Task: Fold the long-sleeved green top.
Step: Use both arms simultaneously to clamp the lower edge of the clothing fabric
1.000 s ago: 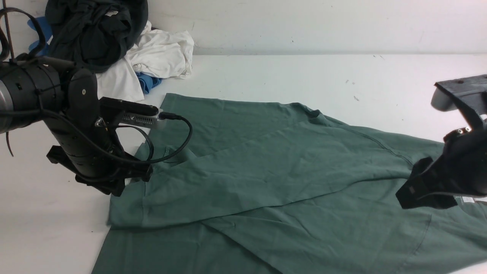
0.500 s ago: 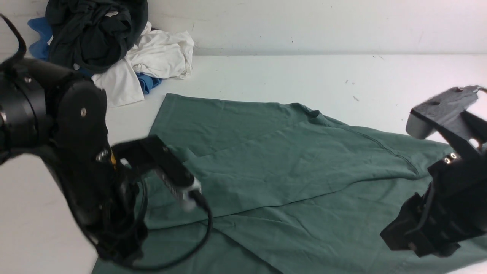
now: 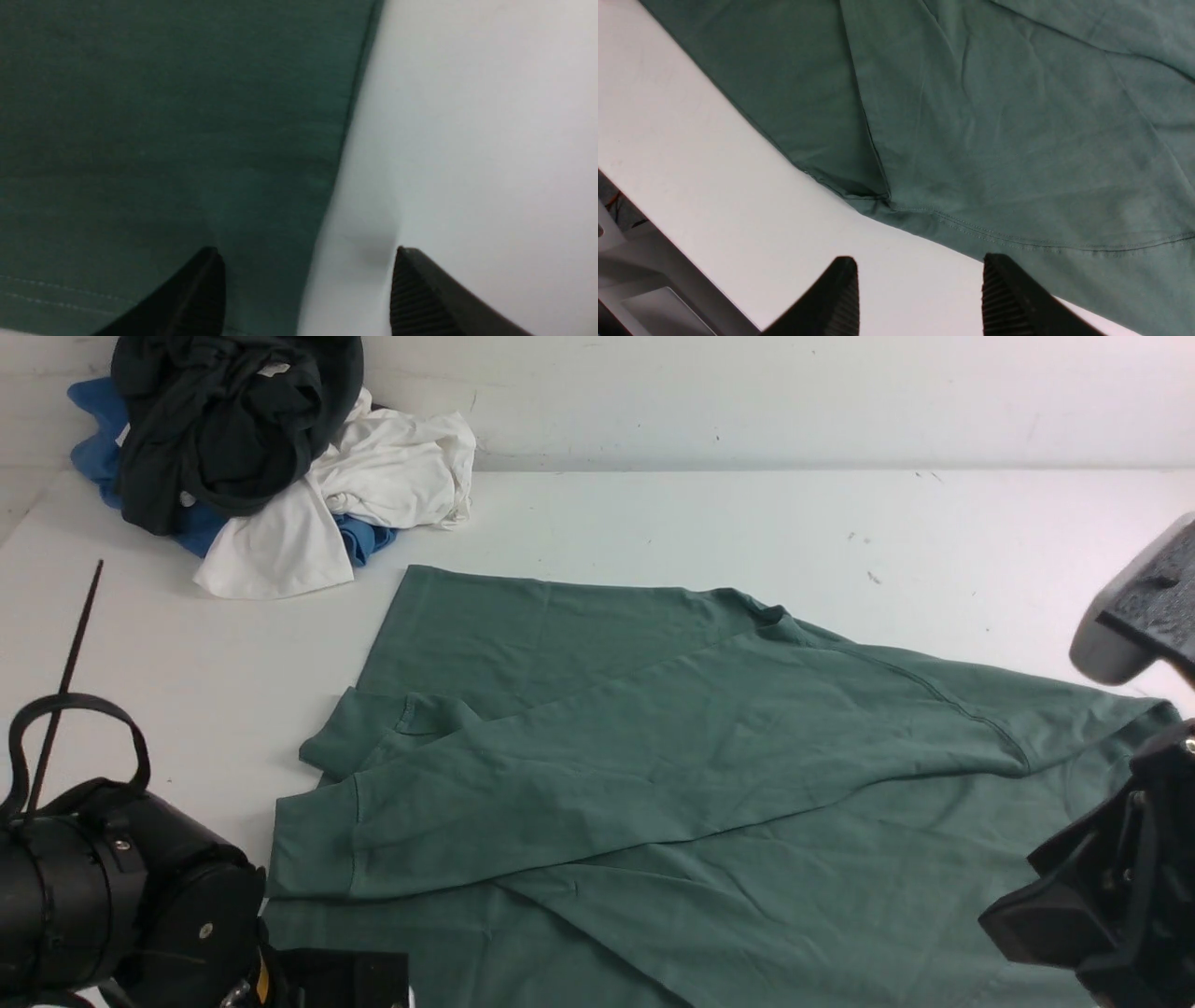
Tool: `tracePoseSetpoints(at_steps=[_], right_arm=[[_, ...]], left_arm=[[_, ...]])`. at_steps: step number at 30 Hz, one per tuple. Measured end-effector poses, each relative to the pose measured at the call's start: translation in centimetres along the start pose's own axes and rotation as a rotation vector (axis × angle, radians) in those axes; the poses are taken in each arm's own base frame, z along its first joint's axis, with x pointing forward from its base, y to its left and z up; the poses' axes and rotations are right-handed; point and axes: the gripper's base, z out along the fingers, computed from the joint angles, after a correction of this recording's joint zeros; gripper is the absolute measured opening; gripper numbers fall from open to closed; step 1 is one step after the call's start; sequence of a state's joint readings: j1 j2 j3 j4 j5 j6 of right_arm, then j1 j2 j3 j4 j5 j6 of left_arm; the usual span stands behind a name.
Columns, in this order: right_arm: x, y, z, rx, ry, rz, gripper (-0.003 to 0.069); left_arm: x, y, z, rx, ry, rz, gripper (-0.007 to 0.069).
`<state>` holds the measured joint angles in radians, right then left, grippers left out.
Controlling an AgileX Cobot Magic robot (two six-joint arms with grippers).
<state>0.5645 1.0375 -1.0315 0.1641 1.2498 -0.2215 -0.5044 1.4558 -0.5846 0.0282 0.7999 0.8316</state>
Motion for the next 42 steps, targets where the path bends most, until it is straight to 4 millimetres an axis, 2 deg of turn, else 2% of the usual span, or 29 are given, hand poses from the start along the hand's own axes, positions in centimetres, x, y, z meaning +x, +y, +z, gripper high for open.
tracePoseSetpoints(at_steps=[6,9,10,11,13,14,15,17,18,24,28,31,35,36,40,42], right_arm=[[0.0,0.0,0.0,0.001,0.000,0.007,0.0341],[0.0,0.0,0.0,0.001,0.000,0.010,0.0341],[0.0,0.0,0.0,0.001,0.000,0.010,0.0341],[0.0,0.0,0.0,0.001,0.000,0.010,0.0341],[0.0,0.0,0.0,0.003,0.001,0.009,0.0341],[0.0,0.0,0.0,0.003,0.001,0.009,0.0341],[0.0,0.0,0.0,0.003,0.001,0.009,0.0341],[0.0,-0.1,0.0,0.010,0.002,0.005,0.0341],[0.0,-0.1,0.0,0.014,0.003,0.000,0.0341],[0.1,-0.3,0.0,0.036,0.011,-0.089,0.0341],[-0.1,-0.8,0.7,0.067,0.046,-0.119,0.0344],[-0.5,-1.4,2.1,0.091,0.112,-0.152,0.0363],[-0.5,-2.1,6.2,0.051,0.261,-0.257,0.0426],[-0.4,-2.1,6.5,0.047,0.272,-0.262,0.0430],[1.9,-2.4,11.2,-0.032,0.418,-0.423,0.0447],[2.7,-2.5,12.2,-0.045,0.444,-0.471,0.0448]], left_arm=[[-0.2,0.6,1.0,-0.007,0.034,0.024,0.0432],[-0.3,0.8,1.1,-0.001,0.043,0.021,0.0401],[-0.3,0.9,1.1,-0.003,0.046,0.018,0.0352],[-0.3,0.9,1.1,-0.002,0.047,0.019,0.0337],[-0.4,0.9,1.1,-0.004,0.051,0.012,0.0227],[-0.4,1.0,1.0,-0.006,0.050,0.012,0.0217],[-0.4,1.0,1.1,-0.004,0.054,0.007,0.0140],[-0.5,1.2,0.9,-0.002,0.064,-0.006,0.0043],[-0.5,1.2,0.9,0.002,0.069,-0.012,0.0026],[0.0,0.7,0.0,0.102,0.177,-0.112,0.0005],[0.4,0.4,-1.0,0.105,0.185,-0.133,0.0005],[0.6,0.1,-2.0,0.084,0.159,-0.142,0.0005],[0.9,-0.3,-3.2,0.046,0.121,-0.153,0.0005],[1.0,-0.3,-3.2,0.043,0.118,-0.153,0.0005],[1.0,-0.5,-3.6,0.041,0.099,-0.178,0.0005],[1.0,-0.5,-3.6,0.043,0.097,-0.186,0.0005]])
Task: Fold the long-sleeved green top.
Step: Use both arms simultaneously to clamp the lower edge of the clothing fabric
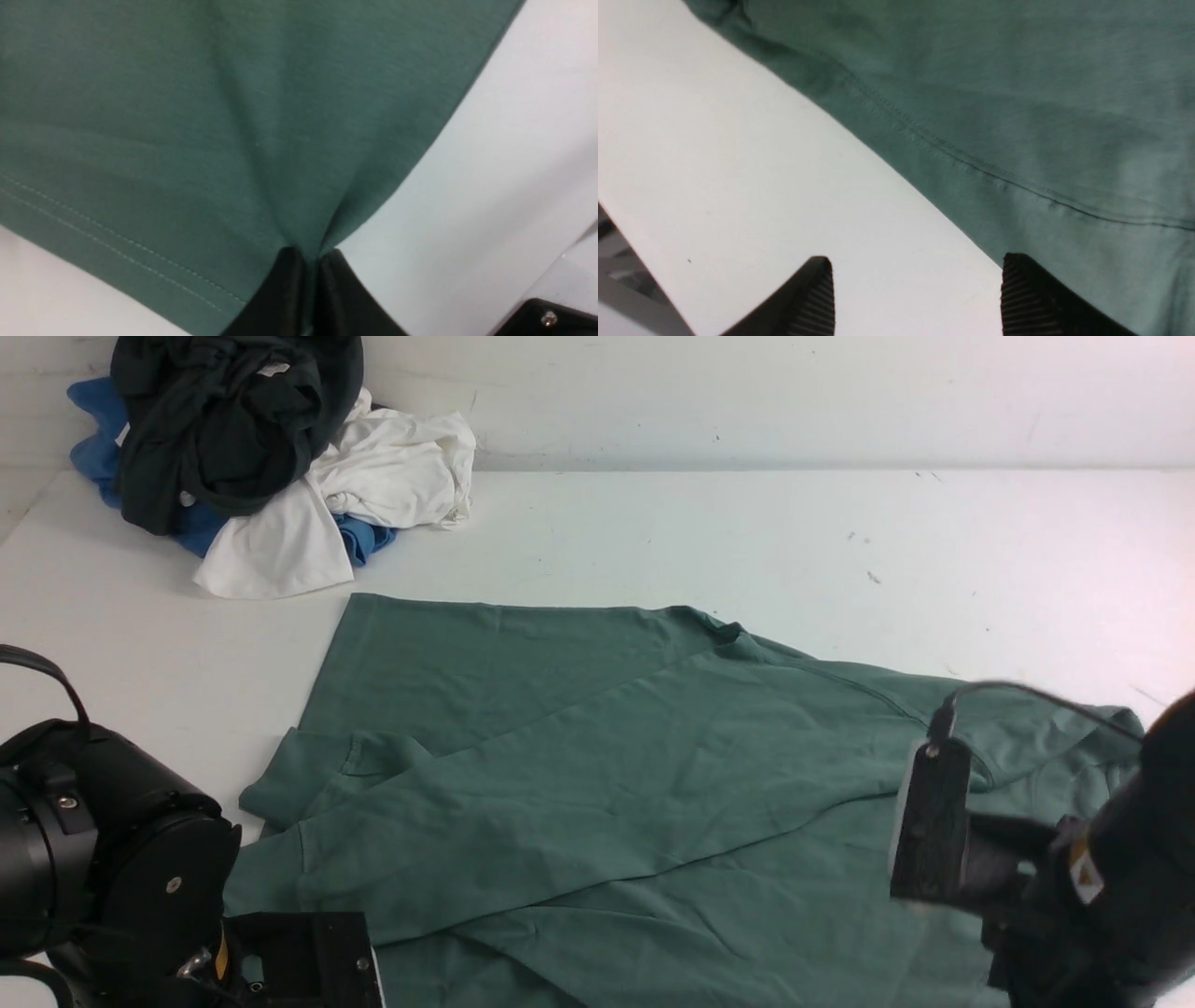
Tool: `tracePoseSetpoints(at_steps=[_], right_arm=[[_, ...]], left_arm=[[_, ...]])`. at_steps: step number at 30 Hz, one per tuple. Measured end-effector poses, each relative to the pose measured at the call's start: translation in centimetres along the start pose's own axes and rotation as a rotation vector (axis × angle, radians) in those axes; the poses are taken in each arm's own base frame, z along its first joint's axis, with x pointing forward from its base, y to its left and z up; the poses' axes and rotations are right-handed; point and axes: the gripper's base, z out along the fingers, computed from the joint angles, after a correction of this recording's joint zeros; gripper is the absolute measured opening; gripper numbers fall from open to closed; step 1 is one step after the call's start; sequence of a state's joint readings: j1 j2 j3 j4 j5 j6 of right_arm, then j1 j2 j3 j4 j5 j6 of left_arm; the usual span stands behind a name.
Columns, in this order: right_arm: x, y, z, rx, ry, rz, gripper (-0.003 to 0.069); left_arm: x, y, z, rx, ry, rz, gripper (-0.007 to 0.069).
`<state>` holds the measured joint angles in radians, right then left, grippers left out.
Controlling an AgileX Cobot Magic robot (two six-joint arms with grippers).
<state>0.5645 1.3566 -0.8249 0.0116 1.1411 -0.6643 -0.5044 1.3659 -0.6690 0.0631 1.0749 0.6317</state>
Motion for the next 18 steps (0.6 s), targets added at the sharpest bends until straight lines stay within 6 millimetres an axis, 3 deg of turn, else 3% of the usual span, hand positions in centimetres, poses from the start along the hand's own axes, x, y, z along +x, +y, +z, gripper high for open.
tracePoseSetpoints(at_steps=[1,7,14,18], right_arm=[[0.3,0.1,1.5,-0.002,0.017,-0.043,0.0448],[1.0,-2.0,5.1,0.053,0.018,-0.026,0.0448],[2.8,-5.1,7.1,0.106,0.056,0.039,0.0437],[3.2,-5.6,7.5,0.104,0.062,0.064,0.0419]], left_arm=[[0.0,0.0,0.0,0.001,-0.003,-0.008,0.0005],[0.0,-0.1,0.0,0.007,-0.008,-0.019,0.0005],[0.0,-0.1,-0.1,0.009,-0.010,-0.021,0.0005],[0.0,-0.1,-0.1,0.009,-0.010,-0.021,0.0005]])
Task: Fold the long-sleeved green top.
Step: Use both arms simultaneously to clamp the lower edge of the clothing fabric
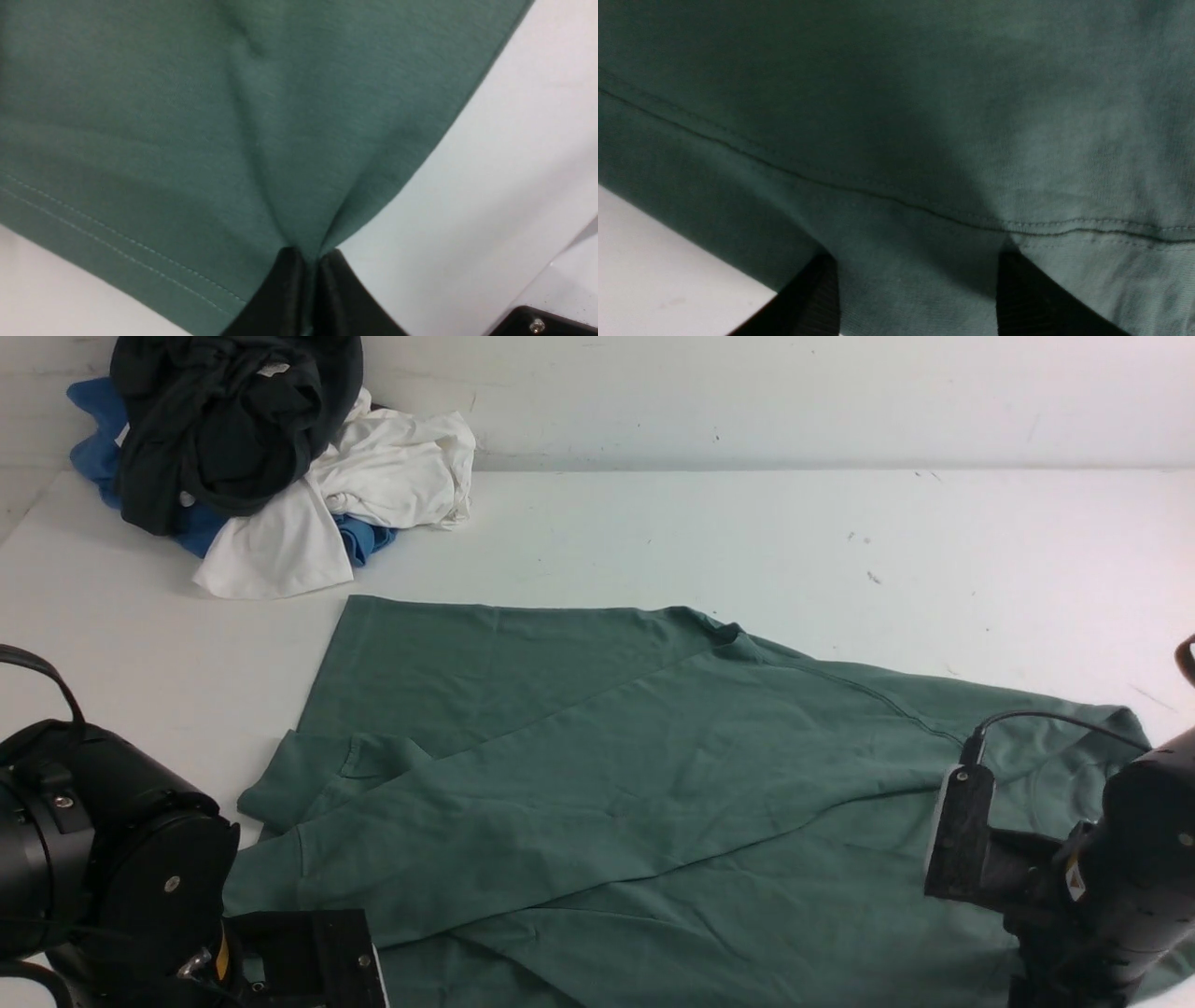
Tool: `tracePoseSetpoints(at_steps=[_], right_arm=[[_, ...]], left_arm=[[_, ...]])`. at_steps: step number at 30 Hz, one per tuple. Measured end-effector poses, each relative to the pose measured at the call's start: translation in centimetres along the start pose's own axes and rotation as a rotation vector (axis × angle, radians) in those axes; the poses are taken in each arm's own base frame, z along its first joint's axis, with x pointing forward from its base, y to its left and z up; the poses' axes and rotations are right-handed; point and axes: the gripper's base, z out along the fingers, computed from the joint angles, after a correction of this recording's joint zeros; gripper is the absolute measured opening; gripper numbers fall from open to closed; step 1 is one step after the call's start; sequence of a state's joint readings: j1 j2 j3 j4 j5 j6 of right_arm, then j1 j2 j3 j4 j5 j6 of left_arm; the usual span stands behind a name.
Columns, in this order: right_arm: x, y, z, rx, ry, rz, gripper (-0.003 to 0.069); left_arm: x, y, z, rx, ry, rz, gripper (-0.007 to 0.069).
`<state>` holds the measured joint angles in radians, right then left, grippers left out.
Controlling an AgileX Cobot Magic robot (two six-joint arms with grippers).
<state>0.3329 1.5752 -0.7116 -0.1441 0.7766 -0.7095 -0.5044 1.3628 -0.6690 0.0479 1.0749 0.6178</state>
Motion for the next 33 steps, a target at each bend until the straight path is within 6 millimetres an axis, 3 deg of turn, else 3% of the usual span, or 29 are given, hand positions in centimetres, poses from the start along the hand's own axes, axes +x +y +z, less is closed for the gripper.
tracePoseSetpoints(at_steps=[20,33], right_arm=[[0.9,0.8,0.4,-0.030,0.036,-0.189,0.0386],[1.9,2.2,-2.7,-0.012,-0.042,-0.156,0.0385]], left_arm=[[-0.3,0.1,0.0,-0.010,-0.032,-0.006,0.0005],[-0.5,0.3,0.0,-0.028,-0.057,-0.006,0.0005]])
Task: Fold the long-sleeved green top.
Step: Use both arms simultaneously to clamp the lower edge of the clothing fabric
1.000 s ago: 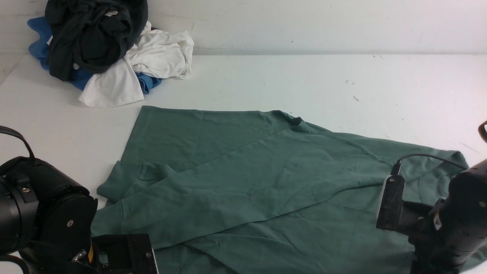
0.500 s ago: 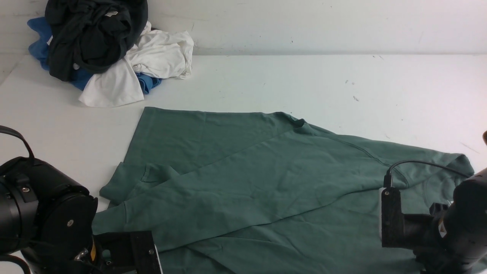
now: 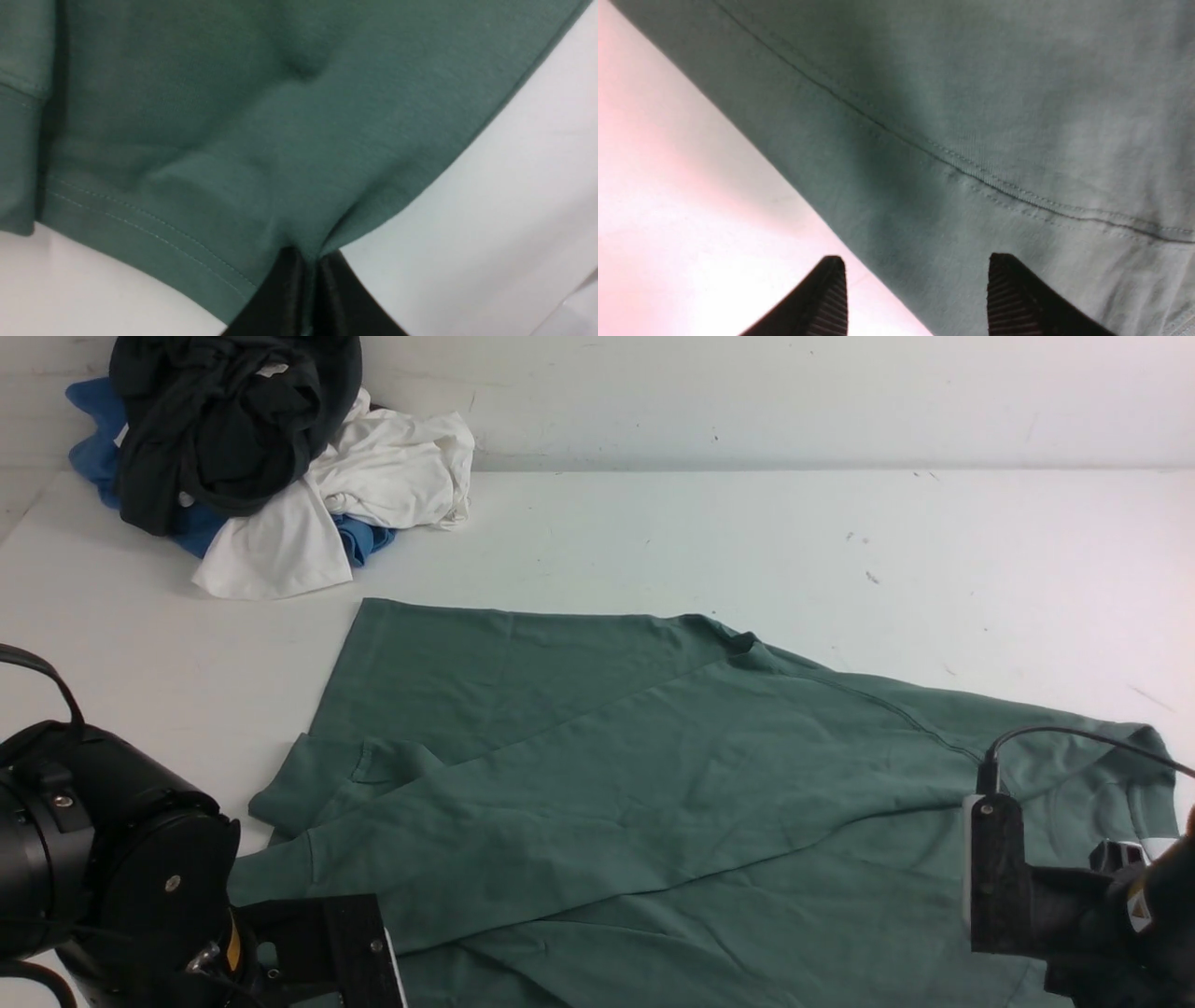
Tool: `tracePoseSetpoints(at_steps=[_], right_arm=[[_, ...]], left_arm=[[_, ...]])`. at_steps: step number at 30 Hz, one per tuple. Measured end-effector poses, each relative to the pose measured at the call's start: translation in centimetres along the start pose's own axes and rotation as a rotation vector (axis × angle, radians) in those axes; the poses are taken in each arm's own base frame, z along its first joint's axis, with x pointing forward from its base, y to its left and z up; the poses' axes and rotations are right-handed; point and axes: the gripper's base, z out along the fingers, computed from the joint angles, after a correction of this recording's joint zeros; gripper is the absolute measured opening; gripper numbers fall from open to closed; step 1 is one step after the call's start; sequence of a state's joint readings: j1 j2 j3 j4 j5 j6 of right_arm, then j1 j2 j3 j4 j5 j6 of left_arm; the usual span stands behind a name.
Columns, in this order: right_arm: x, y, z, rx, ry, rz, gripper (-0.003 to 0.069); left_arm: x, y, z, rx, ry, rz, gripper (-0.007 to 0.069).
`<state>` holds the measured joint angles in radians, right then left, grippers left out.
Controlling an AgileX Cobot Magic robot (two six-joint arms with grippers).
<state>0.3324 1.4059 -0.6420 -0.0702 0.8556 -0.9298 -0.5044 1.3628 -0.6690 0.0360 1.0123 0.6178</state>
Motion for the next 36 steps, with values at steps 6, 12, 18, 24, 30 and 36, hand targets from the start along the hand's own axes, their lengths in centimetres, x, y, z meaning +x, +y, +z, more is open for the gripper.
tracePoseSetpoints(at_steps=[6,12,18,24,30,36], right_arm=[[-0.3,0.0,0.9,-0.035,0.002,-0.108,0.0385],[-0.7,-0.4,2.7,-0.066,0.014,-0.165,0.0385],[-0.8,-0.5,3.0,-0.087,0.025,-0.170,0.0354],[-0.7,-0.5,2.9,-0.087,0.025,-0.163,0.0127],[-0.5,-0.4,2.0,-0.057,0.024,-0.153,0.0012],[0.2,-0.5,0.5,0.009,0.051,-0.189,0.0012]], left_arm=[[0.0,0.0,0.0,0.001,0.001,0.000,0.0005],[0.0,0.0,0.0,0.001,0.002,0.000,0.0005],[0.0,0.0,0.0,0.001,0.002,0.000,0.0005],[0.1,0.1,0.0,-0.006,0.007,0.002,0.0005],[-0.1,0.7,-0.7,-0.048,0.013,-0.013,0.0005],[-1.3,2.4,-3.8,-0.149,-0.014,-0.005,0.0005]])
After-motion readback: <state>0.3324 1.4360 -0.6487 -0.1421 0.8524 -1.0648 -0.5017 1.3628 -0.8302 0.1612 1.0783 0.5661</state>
